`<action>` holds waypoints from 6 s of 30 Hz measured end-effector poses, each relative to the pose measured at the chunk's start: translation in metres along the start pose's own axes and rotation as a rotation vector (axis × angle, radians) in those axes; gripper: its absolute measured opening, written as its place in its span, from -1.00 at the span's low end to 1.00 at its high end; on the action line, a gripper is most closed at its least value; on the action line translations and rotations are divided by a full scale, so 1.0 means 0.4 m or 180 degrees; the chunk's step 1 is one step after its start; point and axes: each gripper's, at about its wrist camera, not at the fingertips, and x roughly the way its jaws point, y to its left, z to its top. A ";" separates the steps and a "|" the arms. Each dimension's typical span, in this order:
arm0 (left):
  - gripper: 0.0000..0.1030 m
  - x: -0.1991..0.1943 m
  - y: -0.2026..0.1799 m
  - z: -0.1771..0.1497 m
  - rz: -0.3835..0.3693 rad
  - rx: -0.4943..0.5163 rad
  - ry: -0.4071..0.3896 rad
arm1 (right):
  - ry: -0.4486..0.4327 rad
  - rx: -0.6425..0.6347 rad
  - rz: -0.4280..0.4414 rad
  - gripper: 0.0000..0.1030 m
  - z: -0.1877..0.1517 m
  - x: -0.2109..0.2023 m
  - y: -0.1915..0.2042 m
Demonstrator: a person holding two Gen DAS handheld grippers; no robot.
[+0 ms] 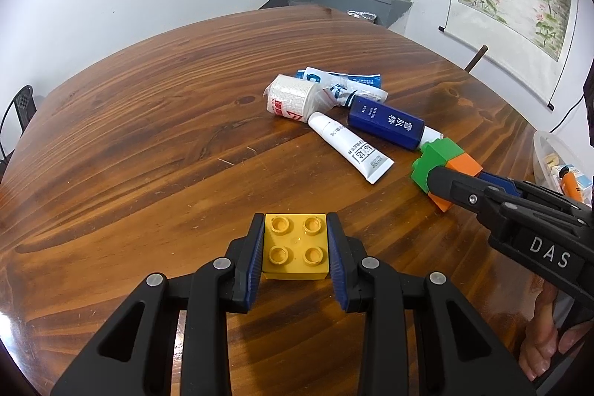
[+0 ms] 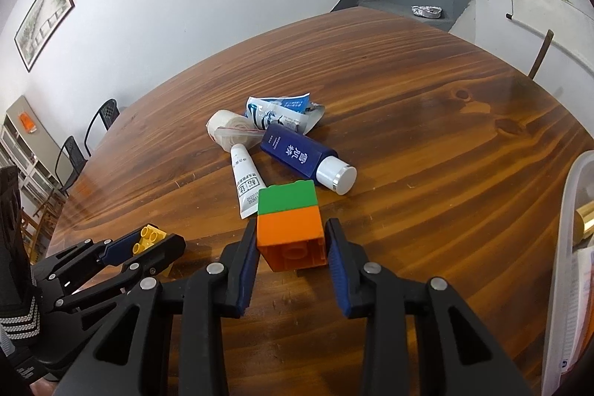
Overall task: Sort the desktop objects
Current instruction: 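Grasp the yellow block with the left tool while the right tool grasps the green-orange block, then carry the yellow block and green-orange block over the clear bowl, then open both tools to drop the two blocks into the bowl, then move both tools back to the white tube and blue bottle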
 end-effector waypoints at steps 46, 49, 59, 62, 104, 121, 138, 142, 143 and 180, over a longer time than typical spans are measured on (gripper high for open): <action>-0.34 -0.127 -0.213 -0.022 -0.0728 0.0375 -0.0243 | -0.0868 0.0495 -0.0637 -0.25 -0.095 -0.336 -0.171; -0.34 -0.129 -0.241 -0.021 -0.0790 0.0384 -0.0234 | -0.0930 0.0562 -0.0713 -0.25 -0.100 -0.363 -0.204; -0.34 -0.133 -0.332 -0.008 -0.0935 0.0465 -0.0216 | -0.1056 0.0833 -0.1007 -0.25 -0.134 -0.434 -0.325; -0.34 -0.136 -0.363 0.000 -0.0966 0.0494 -0.0213 | -0.1046 0.0921 -0.1048 -0.25 -0.146 -0.442 -0.360; -0.34 -0.119 -0.716 0.075 -0.1632 0.1020 -0.0161 | -0.1025 0.1141 -0.1018 -0.25 -0.187 -0.470 -0.515; 0.36 -0.118 -0.652 0.078 -0.1694 0.0706 -0.0149 | -0.1125 0.1174 -0.1050 -0.25 -0.184 -0.492 -0.499; 0.36 -0.097 -0.570 0.070 -0.1363 0.0563 -0.0145 | -0.1137 0.1062 -0.1050 -0.25 -0.171 -0.490 -0.440; 0.36 -0.097 -0.547 0.071 -0.1253 0.0555 -0.0179 | -0.1161 0.1039 -0.1078 -0.25 -0.166 -0.487 -0.422; 0.36 -0.096 -0.539 0.072 -0.1214 0.0552 -0.0189 | -0.1175 0.1040 -0.1094 -0.25 -0.166 -0.487 -0.419; 0.36 0.039 -0.173 0.137 -0.0367 -0.0286 0.0011 | -0.0706 0.0347 -0.0471 -0.12 -0.071 -0.263 -0.194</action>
